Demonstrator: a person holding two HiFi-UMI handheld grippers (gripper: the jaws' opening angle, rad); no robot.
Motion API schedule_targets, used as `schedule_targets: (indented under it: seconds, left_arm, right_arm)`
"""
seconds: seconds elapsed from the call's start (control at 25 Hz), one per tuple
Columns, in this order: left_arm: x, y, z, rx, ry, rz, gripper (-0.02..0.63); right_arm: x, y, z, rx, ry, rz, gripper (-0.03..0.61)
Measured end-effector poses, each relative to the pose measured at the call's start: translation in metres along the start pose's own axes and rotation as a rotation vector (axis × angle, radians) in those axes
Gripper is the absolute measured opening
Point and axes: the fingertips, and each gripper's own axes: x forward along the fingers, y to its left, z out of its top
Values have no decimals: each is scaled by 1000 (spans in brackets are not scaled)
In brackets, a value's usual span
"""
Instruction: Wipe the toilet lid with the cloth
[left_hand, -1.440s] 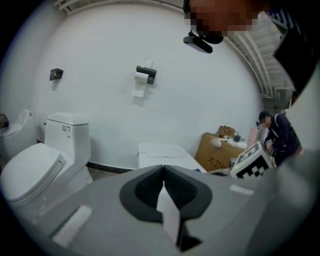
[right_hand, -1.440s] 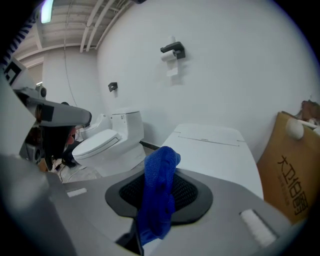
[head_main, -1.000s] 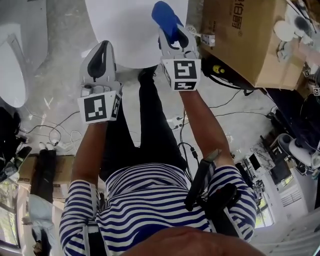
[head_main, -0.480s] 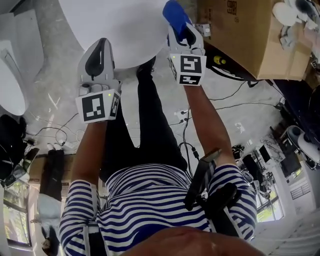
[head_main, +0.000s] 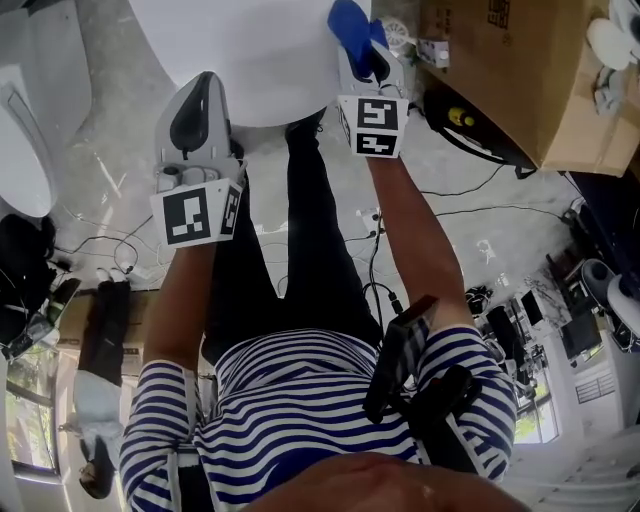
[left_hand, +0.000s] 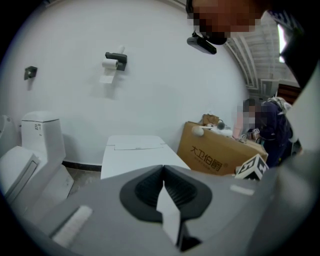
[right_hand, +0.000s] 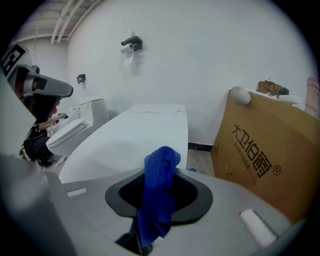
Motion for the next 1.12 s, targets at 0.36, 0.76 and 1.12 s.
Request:
schedule_targets:
  seconds: [0.36,0.76,1.12]
  left_arm:
    - [-6,12,-4,-11,-4,8,2]
    - [-26,43,-5,-22,-13,41,2]
    - [-54,90,-13,-55,-26,93,2]
  right_arm:
    - [9,11,-9,-8,16,-4,115]
    - [14,78,-2,-35,17,80,115]
    - [27,179,12,-86,10,208,115]
